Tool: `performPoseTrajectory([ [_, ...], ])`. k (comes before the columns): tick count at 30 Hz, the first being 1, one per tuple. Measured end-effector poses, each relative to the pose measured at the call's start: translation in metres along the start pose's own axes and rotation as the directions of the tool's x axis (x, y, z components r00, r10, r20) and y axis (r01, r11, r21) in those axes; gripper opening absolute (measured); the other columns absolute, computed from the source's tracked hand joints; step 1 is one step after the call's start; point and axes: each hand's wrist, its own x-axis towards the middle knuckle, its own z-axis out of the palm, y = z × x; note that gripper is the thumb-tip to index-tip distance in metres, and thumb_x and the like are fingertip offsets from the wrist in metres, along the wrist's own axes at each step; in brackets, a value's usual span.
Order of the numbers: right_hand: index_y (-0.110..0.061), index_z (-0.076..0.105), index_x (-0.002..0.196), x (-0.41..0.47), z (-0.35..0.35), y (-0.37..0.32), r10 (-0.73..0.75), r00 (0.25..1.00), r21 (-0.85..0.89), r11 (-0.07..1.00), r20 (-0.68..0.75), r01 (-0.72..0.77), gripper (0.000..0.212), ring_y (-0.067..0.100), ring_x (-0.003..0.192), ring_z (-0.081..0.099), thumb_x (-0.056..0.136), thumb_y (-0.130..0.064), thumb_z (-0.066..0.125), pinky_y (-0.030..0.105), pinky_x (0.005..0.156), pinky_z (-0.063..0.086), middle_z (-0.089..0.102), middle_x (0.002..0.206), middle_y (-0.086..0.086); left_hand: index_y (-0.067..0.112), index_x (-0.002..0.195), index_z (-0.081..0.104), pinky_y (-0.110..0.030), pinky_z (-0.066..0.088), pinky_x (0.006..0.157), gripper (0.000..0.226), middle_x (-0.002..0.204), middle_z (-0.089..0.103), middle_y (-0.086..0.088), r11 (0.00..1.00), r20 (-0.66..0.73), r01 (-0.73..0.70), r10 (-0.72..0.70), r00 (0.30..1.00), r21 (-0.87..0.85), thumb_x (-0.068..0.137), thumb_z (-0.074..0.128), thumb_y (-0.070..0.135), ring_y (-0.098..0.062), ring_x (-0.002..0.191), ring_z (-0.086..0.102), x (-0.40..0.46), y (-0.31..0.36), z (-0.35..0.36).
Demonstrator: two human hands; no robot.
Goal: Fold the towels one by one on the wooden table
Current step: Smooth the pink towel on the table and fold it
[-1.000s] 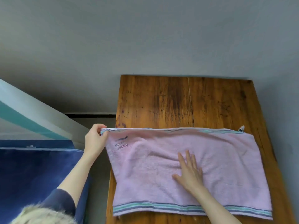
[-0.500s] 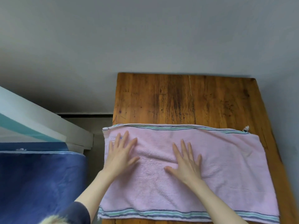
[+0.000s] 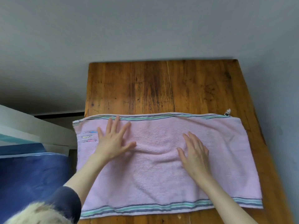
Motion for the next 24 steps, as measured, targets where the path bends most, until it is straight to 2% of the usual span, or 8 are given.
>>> performPoseTrajectory([
  [3,-0.006,0.054,0.126,-0.003,-0.029,0.051,0.152,0.979,0.058,0.988,-0.139,-0.145,0.036,0.034,0.114,0.051,0.090,-0.009,0.054,0.045,0.091,0.040,0.055,0.126,0.015,0.042,0.147,0.006,-0.066,0.001,0.108,0.080,0.157,-0.018,-0.002,0.999,0.004,-0.032,0.031,0.999,0.021,0.080,0.038,0.073,-0.025,0.144,-0.016,-0.002,0.045,0.011],
  [7,-0.007,0.054,0.122,-0.005,-0.061,0.124,0.453,0.866,0.228,0.885,-0.212,-0.407,0.029,0.033,0.111,0.049,0.094,-0.009,0.046,0.041,0.088,0.042,0.051,0.124,0.017,0.040,0.147,0.003,-0.066,-0.001,0.107,0.079,0.155,-0.022,-0.002,0.991,0.055,-0.125,0.122,0.991,0.057,0.082,0.037,0.071,-0.025,0.142,-0.022,-0.005,0.114,0.030],
  [9,-0.007,0.052,0.123,-0.007,-0.069,0.149,0.556,0.814,0.222,0.826,-0.167,-0.519,0.030,0.034,0.114,0.047,0.094,-0.017,0.050,0.042,0.090,0.042,0.049,0.127,0.017,0.039,0.147,0.002,-0.067,0.001,0.106,0.080,0.155,-0.022,-0.003,0.981,0.075,-0.175,0.169,0.983,0.081,0.083,0.039,0.069,-0.027,0.142,-0.021,-0.006,0.151,0.041],
  [13,-0.008,0.049,0.123,-0.006,-0.071,0.178,0.653,0.753,0.192,0.731,0.079,-0.655,0.041,0.033,0.116,0.046,0.091,-0.032,0.056,0.043,0.093,0.041,0.050,0.127,0.014,0.038,0.146,0.001,-0.069,0.003,0.104,0.088,0.156,-0.018,-0.006,0.956,0.106,-0.254,0.240,0.965,0.147,0.078,0.050,0.067,-0.032,0.142,-0.018,-0.003,0.214,0.062],
  [16,-0.009,0.055,0.105,-0.001,-0.071,0.191,0.603,0.786,0.290,0.734,0.140,-0.614,0.022,0.025,0.091,0.056,0.092,-0.027,0.054,0.035,0.076,0.048,0.062,0.107,0.010,0.040,0.145,-0.007,-0.071,0.000,0.103,0.100,0.155,-0.023,-0.006,0.945,0.150,-0.265,0.239,0.959,0.193,0.074,0.057,0.067,-0.033,0.141,-0.022,-0.001,0.246,0.076],
  [20,-0.014,0.053,0.096,-0.004,-0.077,0.191,0.508,0.861,0.361,0.810,-0.037,-0.462,0.010,0.017,0.077,0.055,0.093,-0.023,0.053,0.024,0.056,0.042,0.061,0.096,0.004,0.042,0.143,-0.013,-0.071,-0.001,0.103,0.107,0.152,-0.030,-0.005,0.962,0.181,-0.196,0.162,0.970,0.192,0.070,0.062,0.066,-0.033,0.139,-0.027,0.000,0.260,0.080],
  [22,-0.014,0.055,0.103,-0.010,-0.077,0.185,0.304,0.951,0.320,0.908,-0.057,-0.270,0.014,0.014,0.080,0.053,0.093,-0.023,0.052,0.019,0.058,0.039,0.054,0.106,0.000,0.043,0.144,-0.010,-0.070,0.000,0.104,0.105,0.153,-0.029,-0.004,0.966,0.194,-0.187,0.152,0.969,0.179,0.072,0.063,0.062,-0.032,0.139,-0.027,-0.001,0.260,0.076],
  [24,-0.014,0.053,0.119,-0.016,-0.072,0.173,0.023,0.991,0.330,0.942,0.128,-0.064,0.027,0.015,0.098,0.054,0.095,-0.025,0.049,0.025,0.076,0.047,0.047,0.123,-0.001,0.044,0.145,-0.007,-0.069,0.001,0.105,0.099,0.153,-0.028,-0.004,0.972,0.195,-0.176,0.144,0.970,0.156,0.075,0.063,0.058,-0.031,0.140,-0.025,-0.003,0.262,0.072],
])
